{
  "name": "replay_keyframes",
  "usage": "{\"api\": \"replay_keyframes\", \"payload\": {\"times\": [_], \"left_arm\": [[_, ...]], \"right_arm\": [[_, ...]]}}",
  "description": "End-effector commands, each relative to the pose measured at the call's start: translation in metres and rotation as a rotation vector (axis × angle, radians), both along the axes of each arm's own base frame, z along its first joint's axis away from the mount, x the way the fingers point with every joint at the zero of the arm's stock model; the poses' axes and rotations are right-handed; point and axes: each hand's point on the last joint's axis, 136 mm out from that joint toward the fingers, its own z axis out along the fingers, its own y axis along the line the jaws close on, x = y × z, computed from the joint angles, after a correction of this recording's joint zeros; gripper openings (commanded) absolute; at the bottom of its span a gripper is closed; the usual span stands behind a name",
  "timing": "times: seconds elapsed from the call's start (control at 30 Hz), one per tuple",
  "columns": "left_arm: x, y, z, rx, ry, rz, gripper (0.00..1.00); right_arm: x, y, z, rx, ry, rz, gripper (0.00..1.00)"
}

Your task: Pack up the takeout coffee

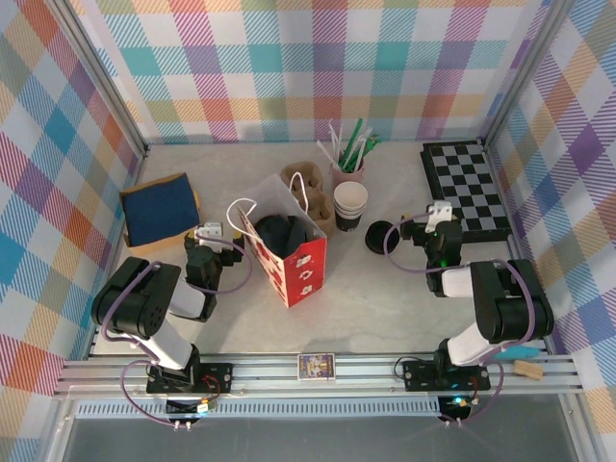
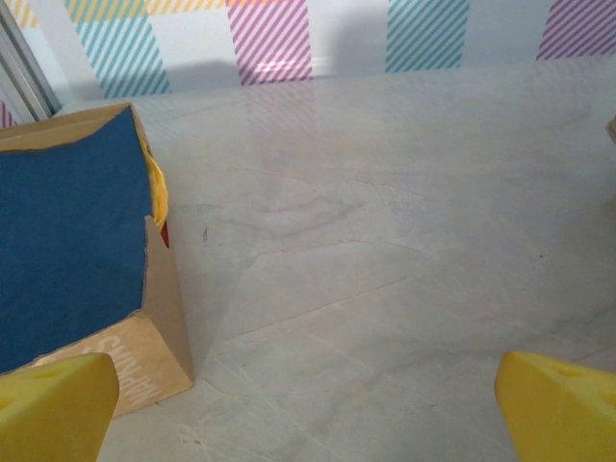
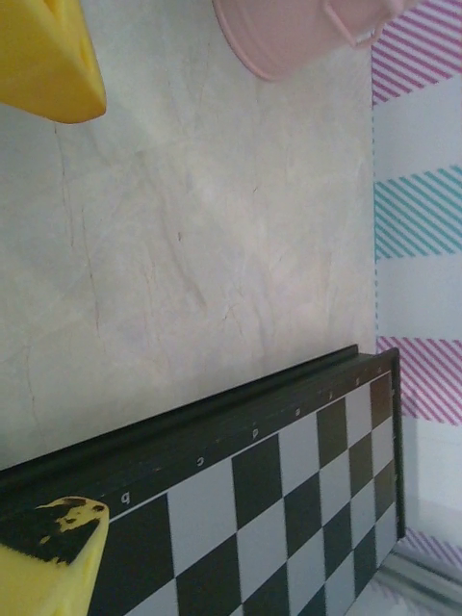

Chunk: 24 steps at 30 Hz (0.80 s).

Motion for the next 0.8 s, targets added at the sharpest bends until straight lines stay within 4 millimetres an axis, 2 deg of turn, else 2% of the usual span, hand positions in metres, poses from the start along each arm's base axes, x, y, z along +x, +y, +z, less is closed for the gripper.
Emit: {"api": "replay_keyframes", "payload": {"times": [0.0,0.27,0.43,0.5,0.57,0.77], "left_arm": [[0.011,0.000,0.005,-0.029,0.017,-0.012,1.00],[0.031,0.022,-0.005,-0.112,0.136,0.059,1.00],[0.031,0.030,-0.005,-0.128,0.132,0.092,1.00],[0.028,0.038,-0.004,-0.129,0.116,0.140,1.00],[0.025,0.045,-0.002,-0.119,0.097,0.197,1.00],[0.023,0.046,-0.001,-0.120,0.087,0.207,1.00]], "right_arm": [[-0.002,0.000,-0.007,0.030,0.038,-0.009,0.99],[-0.001,-0.005,-0.008,0.055,0.051,-0.019,0.99],[-0.001,-0.006,-0.009,0.059,0.053,-0.023,0.99],[-0.004,-0.016,-0.007,0.067,0.038,-0.081,0.99],[-0.005,-0.018,-0.005,0.066,0.026,-0.090,0.99],[-0.007,-0.018,-0.004,0.060,0.014,-0.091,0.99]]}}
